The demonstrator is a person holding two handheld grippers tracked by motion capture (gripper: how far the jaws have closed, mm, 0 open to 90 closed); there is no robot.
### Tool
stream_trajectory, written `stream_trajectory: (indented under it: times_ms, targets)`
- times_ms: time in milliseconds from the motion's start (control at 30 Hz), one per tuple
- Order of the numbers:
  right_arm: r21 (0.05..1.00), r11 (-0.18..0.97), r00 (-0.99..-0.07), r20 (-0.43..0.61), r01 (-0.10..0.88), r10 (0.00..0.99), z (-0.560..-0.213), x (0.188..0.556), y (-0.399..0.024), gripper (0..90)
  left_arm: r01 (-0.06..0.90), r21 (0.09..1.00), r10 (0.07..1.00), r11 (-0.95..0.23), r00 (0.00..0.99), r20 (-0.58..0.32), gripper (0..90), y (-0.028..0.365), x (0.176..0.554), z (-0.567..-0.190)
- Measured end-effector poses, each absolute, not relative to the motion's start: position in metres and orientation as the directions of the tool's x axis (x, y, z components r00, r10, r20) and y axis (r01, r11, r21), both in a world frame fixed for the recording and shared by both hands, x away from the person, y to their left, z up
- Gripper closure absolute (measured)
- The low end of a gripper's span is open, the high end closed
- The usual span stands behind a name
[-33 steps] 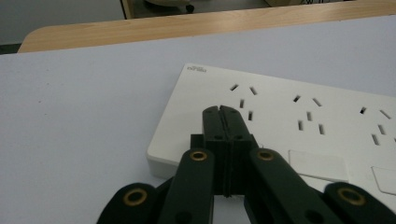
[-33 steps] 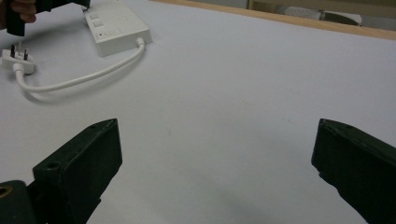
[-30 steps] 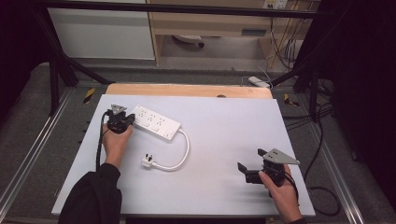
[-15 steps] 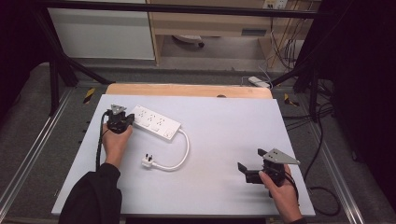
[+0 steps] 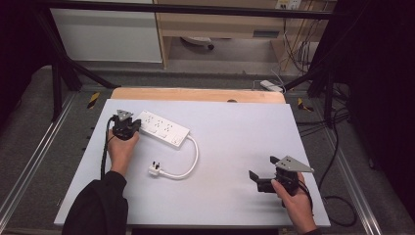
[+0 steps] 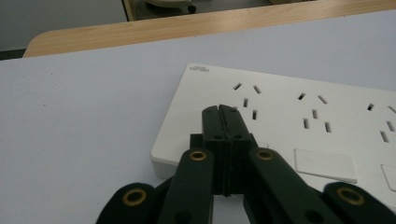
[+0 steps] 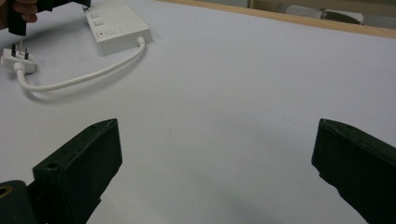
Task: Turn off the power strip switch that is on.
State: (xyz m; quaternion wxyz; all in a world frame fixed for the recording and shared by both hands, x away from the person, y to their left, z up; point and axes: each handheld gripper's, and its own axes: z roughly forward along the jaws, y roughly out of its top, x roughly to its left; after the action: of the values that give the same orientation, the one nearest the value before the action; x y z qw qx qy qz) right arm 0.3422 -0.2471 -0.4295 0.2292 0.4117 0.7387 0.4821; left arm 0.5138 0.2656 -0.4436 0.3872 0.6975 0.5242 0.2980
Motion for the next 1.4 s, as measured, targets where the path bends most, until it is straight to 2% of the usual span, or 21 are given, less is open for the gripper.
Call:
stream_trajectory:
  times_ms: [1400]
  targets:
    - [0.898, 0.2, -0.558, 0.059, 0.392, 0.827, -0.4299, 0.3424, -0.2466, 2.1, 0.487, 0.864, 0.963, -0.13, 0.269, -0.007, 90.0, 0.2677, 0.5123, -0.4488]
